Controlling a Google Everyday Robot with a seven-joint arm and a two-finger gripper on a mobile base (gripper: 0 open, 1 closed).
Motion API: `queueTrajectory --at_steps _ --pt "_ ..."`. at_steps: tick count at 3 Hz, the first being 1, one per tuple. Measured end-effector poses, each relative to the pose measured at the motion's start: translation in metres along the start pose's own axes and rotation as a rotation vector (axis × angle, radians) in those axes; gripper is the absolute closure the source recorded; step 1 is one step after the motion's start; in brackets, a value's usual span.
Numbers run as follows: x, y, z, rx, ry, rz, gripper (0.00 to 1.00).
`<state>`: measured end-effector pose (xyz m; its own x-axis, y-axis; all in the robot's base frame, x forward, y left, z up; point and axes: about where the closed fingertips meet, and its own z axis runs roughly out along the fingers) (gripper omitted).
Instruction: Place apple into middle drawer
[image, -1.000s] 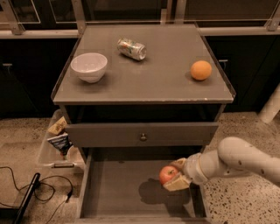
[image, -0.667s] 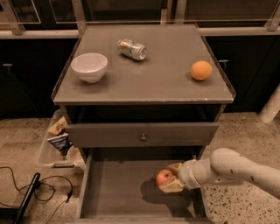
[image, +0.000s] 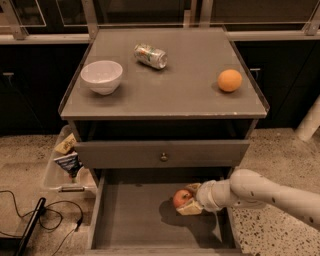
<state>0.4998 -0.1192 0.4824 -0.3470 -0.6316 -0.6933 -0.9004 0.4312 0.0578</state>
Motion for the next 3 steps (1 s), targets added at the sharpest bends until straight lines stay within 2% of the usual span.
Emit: queueTrajectory --at_steps 2,3 --pt "0.001 -0.038 0.036 0.109 -0.039 -0.101 1.0" --pt "0.025 -0.042 0.049 0.1 -0.039 -0.126 1.0"
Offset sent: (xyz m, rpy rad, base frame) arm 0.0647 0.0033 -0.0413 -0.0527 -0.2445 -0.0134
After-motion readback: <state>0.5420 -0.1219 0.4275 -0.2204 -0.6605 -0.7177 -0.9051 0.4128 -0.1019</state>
